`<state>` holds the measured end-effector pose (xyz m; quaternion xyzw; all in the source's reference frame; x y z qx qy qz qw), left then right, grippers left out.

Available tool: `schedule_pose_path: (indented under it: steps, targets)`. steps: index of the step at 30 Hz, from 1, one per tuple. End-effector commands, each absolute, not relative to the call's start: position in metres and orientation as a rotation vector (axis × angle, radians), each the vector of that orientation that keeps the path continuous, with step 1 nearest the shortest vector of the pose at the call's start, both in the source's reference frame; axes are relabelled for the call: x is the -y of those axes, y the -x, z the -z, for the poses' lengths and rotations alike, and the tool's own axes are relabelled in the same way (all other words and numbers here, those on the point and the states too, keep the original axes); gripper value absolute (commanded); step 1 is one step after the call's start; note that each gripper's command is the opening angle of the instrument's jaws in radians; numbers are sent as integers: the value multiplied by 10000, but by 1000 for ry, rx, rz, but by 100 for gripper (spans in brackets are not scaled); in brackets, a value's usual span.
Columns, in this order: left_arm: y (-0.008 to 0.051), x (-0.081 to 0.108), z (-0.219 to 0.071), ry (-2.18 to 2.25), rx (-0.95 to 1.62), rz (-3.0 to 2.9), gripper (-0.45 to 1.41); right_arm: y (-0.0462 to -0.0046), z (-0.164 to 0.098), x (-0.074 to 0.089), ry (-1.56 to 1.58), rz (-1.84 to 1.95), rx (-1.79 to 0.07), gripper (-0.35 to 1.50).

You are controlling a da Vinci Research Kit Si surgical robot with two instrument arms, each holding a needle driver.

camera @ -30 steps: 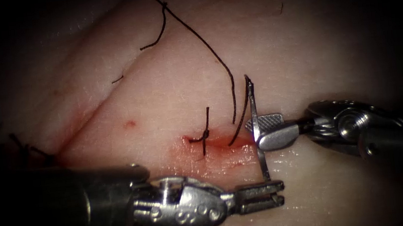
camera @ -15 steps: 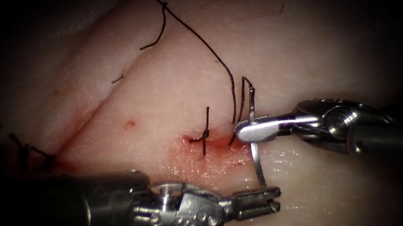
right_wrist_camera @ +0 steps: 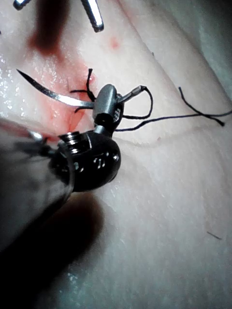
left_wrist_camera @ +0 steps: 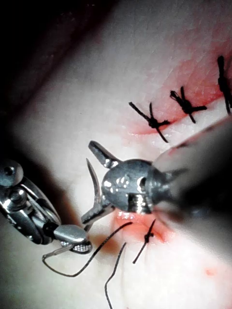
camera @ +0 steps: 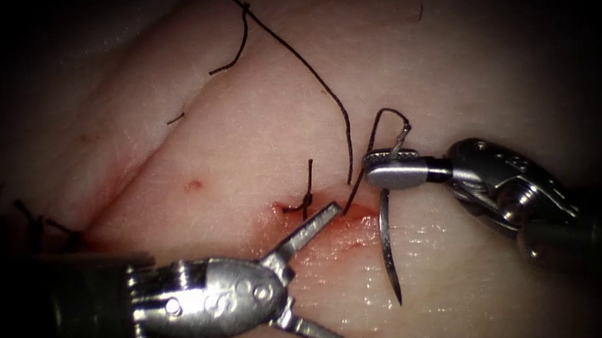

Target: Wound Closure

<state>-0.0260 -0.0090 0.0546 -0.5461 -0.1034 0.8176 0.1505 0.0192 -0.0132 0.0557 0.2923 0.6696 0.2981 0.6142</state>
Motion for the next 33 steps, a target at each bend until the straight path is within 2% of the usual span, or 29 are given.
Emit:
schedule_pose_path:
  steps: [1, 2, 3, 13, 33]
  targets:
    - [264, 88, -558, 1557, 312, -2351, -16, -201, -561, 132, -653, -668, -1553, -35]
    - [263, 86, -563, 1541, 322, -2362, -43, -201, -561, 132, -645, -657, -1560, -35]
    - [261, 83, -578, 1483, 377, -2392, -45, -201, -559, 133, -614, -635, -1577, -35]
    - [273, 95, -654, 1180, 446, -2675, -45, -203, -555, 138, -559, -577, -1597, -35]
    - [285, 62, -726, 760, 259, -2727, -45, -205, -553, 146, -482, -537, -1600, -35]
